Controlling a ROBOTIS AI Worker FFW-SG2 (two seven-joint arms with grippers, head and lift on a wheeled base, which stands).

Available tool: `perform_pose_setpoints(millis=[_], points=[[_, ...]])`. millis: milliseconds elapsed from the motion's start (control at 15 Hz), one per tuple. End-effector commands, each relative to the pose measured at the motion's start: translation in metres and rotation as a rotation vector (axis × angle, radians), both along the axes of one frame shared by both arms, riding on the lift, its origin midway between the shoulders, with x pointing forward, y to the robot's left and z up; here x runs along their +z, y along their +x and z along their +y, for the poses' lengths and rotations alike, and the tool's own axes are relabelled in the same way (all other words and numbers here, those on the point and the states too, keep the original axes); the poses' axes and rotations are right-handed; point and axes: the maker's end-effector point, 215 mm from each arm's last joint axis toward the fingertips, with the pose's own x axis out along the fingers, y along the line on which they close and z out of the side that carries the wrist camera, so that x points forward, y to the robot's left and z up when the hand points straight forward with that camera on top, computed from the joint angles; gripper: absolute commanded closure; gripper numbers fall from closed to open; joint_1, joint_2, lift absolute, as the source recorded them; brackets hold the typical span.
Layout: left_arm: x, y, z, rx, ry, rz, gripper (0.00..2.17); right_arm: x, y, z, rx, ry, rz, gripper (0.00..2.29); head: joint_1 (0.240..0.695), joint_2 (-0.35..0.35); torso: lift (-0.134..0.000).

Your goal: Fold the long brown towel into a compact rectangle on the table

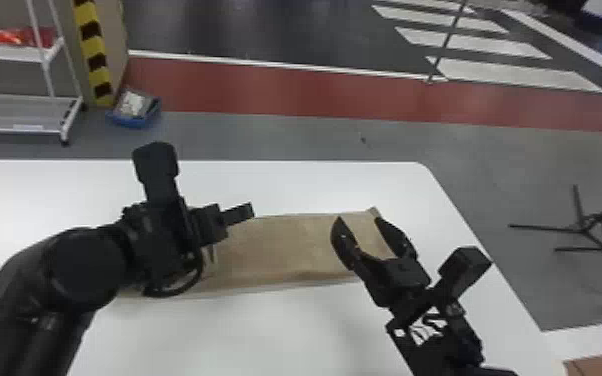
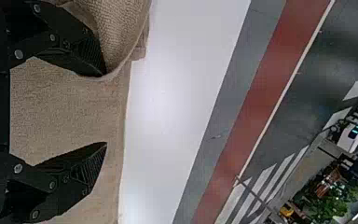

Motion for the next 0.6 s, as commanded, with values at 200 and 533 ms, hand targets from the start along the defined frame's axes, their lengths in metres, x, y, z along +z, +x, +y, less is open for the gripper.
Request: perform_pose_setpoints(millis=[200,533], points=[[0.011,0.051,0.083,0.319,0.133,-0.136,0.46,0.000,0.000,0.006,0.010,0.003,-0.001,0.11,0.695,-0.185,-0.120],[-0.001,0.031,0.042,0.210,0.016,-0.049,0.46,0.000,0.000,0.016,0.026,0.002,-0.001,0.11,0.695,-0.145,-0.120]])
